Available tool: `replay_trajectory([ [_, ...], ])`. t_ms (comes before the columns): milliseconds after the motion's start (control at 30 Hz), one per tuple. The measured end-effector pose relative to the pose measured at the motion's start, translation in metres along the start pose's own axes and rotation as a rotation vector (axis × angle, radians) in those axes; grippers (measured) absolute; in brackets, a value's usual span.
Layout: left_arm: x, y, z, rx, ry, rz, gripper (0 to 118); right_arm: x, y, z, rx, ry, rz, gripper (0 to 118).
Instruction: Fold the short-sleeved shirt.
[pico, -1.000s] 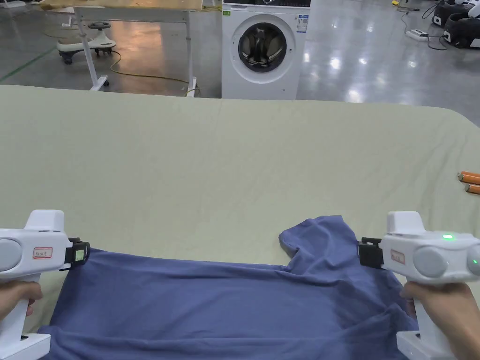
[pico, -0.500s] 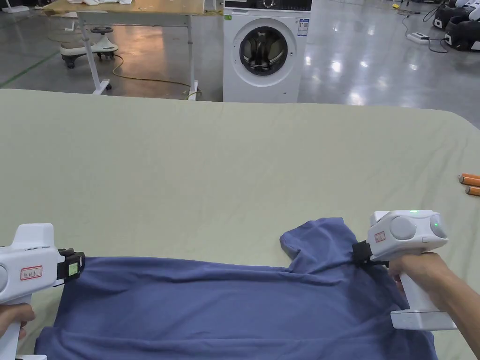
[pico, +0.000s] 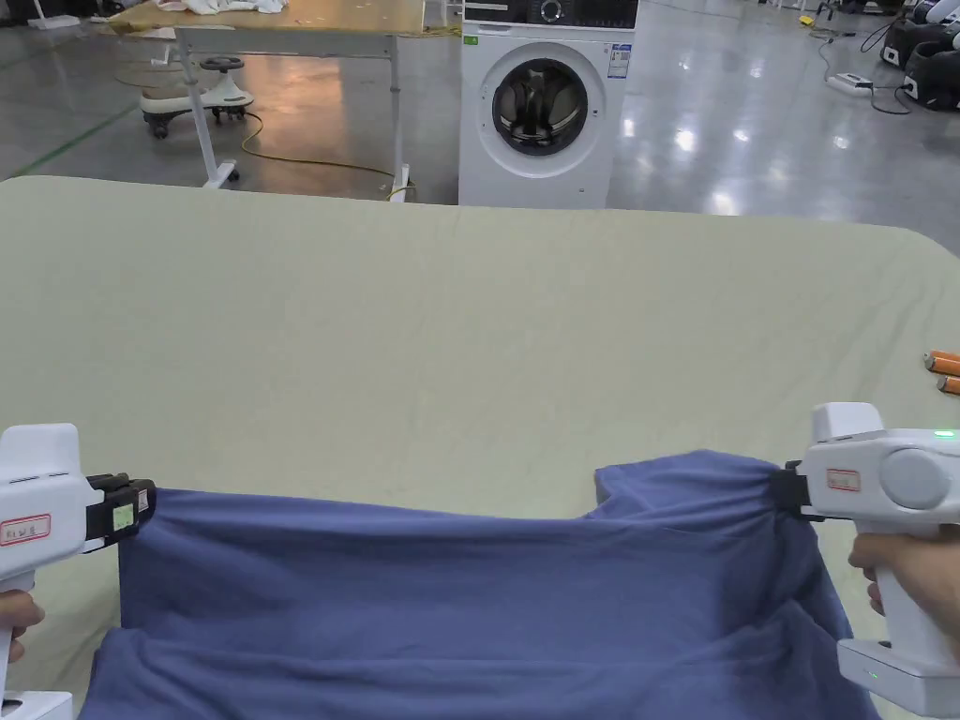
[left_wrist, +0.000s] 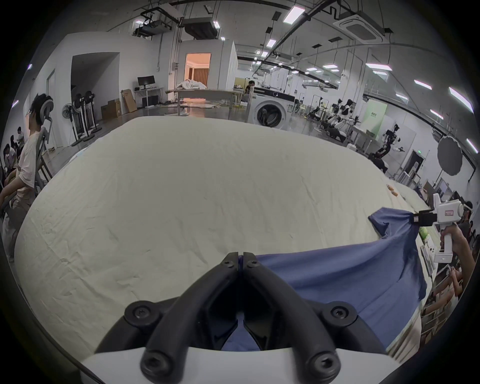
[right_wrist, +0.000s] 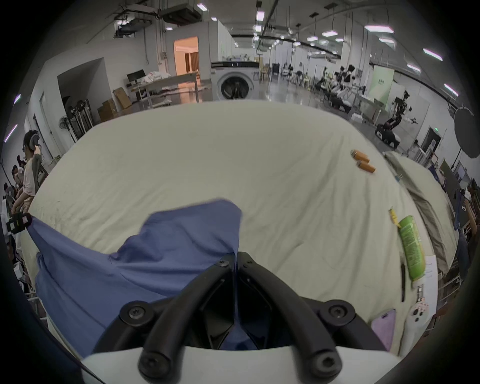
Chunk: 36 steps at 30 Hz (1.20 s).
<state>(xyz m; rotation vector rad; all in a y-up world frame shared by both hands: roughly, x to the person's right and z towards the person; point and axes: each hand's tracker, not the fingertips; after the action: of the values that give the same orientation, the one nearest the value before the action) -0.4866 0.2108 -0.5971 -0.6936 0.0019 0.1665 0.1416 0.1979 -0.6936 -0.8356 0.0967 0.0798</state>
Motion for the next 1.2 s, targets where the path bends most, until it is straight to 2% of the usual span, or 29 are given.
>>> replay_trajectory([
  [267,-0.012,-0.030,0.058,0.065,-0.048,0.014,0,-0.002,-0.050,0.103,0.066,0.007,0.014,0],
  [533,-0.019,-0.090,0.096,0.023,-0.061,-0.002,0,-0.002,-0.130,0.143,-0.005,0.014,-0.006,0],
  [733,-0.019,-0.141,0.100,-0.100,-0.035,-0.008,0,0.005,-0.189,0.129,-0.134,0.005,-0.009,0],
  [933,-0.012,-0.174,0.086,-0.193,0.034,-0.047,0,0.004,-0.221,0.109,-0.191,-0.016,-0.022,0],
  [1200,0.001,-0.174,0.072,-0.207,0.084,-0.087,0,-0.009,-0.229,0.086,-0.197,-0.076,0.039,2],
])
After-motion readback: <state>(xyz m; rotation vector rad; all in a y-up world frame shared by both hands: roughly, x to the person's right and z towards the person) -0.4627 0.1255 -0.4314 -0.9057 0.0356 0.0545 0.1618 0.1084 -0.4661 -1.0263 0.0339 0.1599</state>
